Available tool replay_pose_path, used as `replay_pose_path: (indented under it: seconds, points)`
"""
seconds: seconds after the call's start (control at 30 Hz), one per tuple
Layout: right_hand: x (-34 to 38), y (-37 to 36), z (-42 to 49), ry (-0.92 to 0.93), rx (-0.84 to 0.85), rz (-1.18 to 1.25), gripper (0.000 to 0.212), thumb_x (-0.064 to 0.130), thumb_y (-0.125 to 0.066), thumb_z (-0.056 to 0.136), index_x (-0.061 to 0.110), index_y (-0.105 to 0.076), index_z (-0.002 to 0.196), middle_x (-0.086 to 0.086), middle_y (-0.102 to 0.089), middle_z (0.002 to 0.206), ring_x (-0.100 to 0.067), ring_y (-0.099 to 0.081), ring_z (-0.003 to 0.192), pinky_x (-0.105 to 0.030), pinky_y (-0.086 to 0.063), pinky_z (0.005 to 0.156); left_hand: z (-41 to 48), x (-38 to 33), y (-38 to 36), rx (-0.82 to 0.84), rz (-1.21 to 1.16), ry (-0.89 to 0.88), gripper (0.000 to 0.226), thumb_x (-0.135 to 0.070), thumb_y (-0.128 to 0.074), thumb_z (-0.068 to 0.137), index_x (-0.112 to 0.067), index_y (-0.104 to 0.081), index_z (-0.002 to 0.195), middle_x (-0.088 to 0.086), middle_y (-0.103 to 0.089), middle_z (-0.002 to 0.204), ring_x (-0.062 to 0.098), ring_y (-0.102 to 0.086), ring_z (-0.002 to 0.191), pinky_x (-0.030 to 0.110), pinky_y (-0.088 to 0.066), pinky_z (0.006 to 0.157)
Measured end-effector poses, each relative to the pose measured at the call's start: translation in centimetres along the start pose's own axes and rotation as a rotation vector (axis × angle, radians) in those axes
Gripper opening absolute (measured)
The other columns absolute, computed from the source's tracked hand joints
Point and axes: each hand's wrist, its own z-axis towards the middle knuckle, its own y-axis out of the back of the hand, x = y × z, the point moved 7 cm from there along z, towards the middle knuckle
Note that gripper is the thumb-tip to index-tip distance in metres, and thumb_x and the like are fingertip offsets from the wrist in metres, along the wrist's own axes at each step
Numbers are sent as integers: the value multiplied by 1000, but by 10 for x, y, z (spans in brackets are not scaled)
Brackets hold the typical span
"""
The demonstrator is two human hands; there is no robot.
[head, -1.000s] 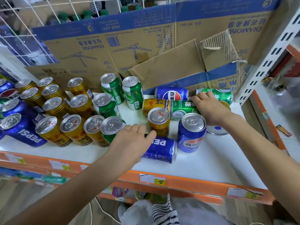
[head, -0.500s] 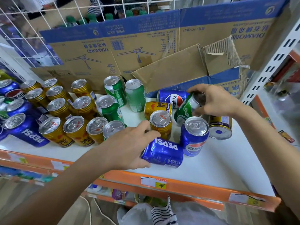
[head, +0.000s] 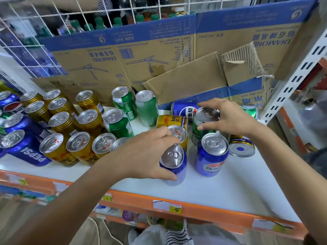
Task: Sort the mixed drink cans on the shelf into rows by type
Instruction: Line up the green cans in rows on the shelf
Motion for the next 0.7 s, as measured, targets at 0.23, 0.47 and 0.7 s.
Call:
replay_pose_path:
  seconds: [0.23,0.47,0.7]
  points:
    - [-13,6,-10,-75,22,181,62,59,-46,82,22,-55,131,5,-58,127,-10,-52,115,-26,-38,97,16,23,25,-51,-205,101,68,-76,-29,74,-35,-56,122,-18,-54,105,-2,-50,97,20,-42,83]
    - [-50,7,-35,-213,-97,1,34,24,-53,95,11,-59,125,-11,-59,126,-27,-51,117,-31,-37,94,60,69,13,-56,108,199,50,-24,-56,92,-23,-39,139,3,-45,133,21,-45,123,40,-41,100]
    - [-88,3,-69,-546,-222,5,63,38,-66,85,9,-45,136,-20,-51,131,-35,-47,120,-39,-38,99,98,80,-29,135,301,160,63,-25,-65,85,-21,-31,138,8,-49,129,25,-45,117,42,-46,94]
